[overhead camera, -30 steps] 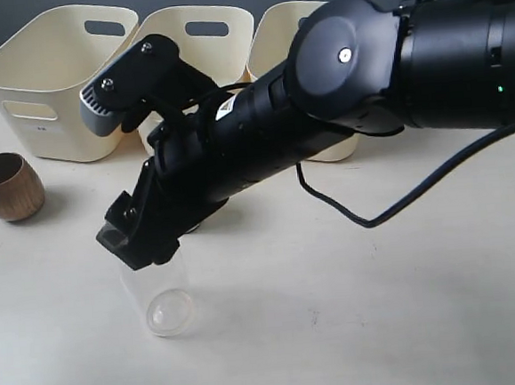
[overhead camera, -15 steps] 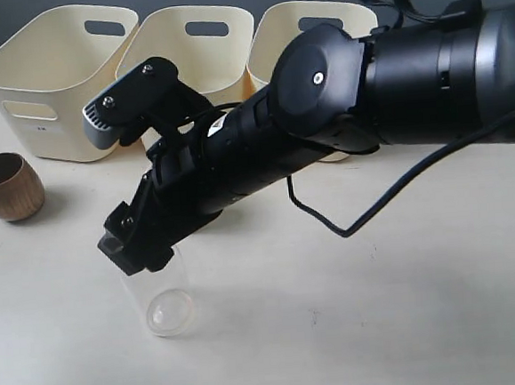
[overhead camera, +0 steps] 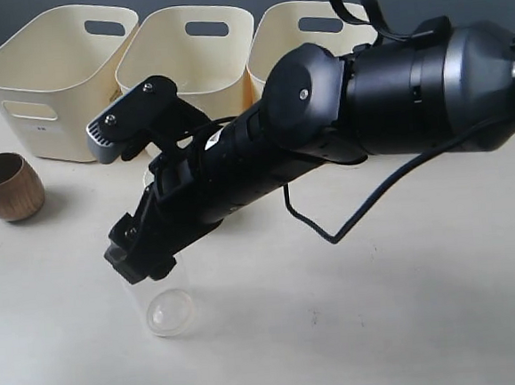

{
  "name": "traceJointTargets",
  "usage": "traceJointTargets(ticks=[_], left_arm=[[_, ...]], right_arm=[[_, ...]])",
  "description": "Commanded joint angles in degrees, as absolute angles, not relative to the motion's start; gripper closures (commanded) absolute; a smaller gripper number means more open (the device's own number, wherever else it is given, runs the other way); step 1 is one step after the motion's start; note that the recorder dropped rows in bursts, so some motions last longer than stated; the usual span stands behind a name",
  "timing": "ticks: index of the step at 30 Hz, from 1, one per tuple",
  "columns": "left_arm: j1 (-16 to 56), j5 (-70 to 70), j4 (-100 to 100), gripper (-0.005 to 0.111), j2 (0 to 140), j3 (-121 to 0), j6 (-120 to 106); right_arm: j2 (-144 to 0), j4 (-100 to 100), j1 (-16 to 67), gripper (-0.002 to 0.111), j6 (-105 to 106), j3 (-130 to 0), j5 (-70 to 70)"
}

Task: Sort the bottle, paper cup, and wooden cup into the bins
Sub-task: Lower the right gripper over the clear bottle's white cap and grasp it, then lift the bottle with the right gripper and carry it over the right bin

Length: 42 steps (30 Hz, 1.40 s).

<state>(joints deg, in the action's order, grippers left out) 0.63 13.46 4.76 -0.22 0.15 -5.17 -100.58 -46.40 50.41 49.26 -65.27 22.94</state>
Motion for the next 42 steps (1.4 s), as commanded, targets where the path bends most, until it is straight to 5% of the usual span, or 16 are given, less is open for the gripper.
traceJointTargets(ticks=[1, 5, 9, 13, 29, 42], left_arm=[[0.8, 13.3, 4.5, 0.107, 0.0, 0.0, -5.1], [0.8, 13.3, 4.5, 0.107, 0.0, 0.0, -5.1], [0.8, 13.3, 4.5, 0.107, 0.0, 0.0, -5.1], [0.8, 13.3, 4.5, 0.107, 0.0, 0.0, -5.1], [0.8, 13.3, 4.5, 0.107, 0.0, 0.0, -5.1], [0.8, 13.3, 4.5, 0.107, 0.0, 0.0, -5.1]], right_arm=[[-100.6, -46.6, 50.4, 0.030, 49.6, -65.5, 22.6], [-100.6, -46.6, 50.4, 0.037, 49.6, -65.5, 22.9], [-100.6, -46.6, 50.4, 0.059, 50.6, -65.5, 23.7], [-100.6, -46.6, 50.4, 0.108, 50.9, -65.5, 24.1], [-85.9, -42.3, 50.3, 0.109, 53.4, -65.5, 23.1], [-73.5, 9.7, 40.4, 0.109, 1.5, -65.5, 19.5]])
